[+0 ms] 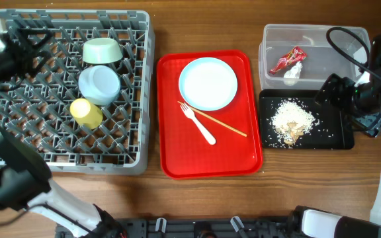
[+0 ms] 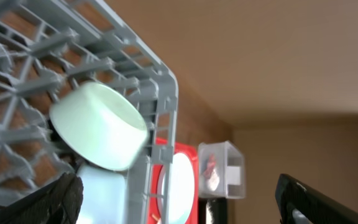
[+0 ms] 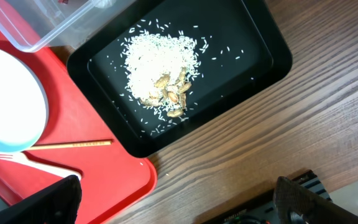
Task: Sort waste into correct bins and load items into the dishwasher rack
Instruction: 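Move the left gripper to the white fork on the red tray and grasp it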
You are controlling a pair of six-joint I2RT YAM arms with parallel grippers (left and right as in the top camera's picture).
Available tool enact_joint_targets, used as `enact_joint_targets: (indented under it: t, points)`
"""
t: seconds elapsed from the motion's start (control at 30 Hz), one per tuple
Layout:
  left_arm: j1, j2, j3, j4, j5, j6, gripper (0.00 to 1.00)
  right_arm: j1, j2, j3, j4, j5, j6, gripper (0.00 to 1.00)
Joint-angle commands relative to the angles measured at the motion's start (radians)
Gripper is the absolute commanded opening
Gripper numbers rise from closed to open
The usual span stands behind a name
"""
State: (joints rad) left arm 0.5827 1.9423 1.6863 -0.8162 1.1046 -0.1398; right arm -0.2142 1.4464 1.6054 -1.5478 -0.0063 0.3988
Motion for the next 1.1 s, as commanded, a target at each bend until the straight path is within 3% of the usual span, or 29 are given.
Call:
enact_joint_targets:
  t: [0.0, 0.2, 0.53, 0.77, 1.07]
  points:
    - [-0.128, -0.118, 0.005, -0.093, -0.301, -0.008, 1.0, -0.004, -0.019, 0.016, 0.002, 0.006, -0.006, 1.0]
    - [-0.376, -0.211, 0.005, -0.267, -0.711, -0.154, 1.0, -0.004, -0.019, 0.017, 0.002, 0.006, -0.006, 1.0]
    - [-0.712, -0.227, 0.003, -0.356, -0.728, -0.166, 1.0, -0.004, -0.019, 0.016, 0.001, 0.007, -0.007, 1.0]
    - [-0.927, -0.224, -0.057, -0.397, -0.961, -0.52, 1.0, -0.004, -0.019, 0.017, 0.006, 0.006, -0.005, 1.0]
    - [-1.151, -0.132, -0.187, -0.299, -1.068, -0.734, 1.0, -0.004, -0.019, 0.016, 0.005, 0.006, -0.005, 1.0]
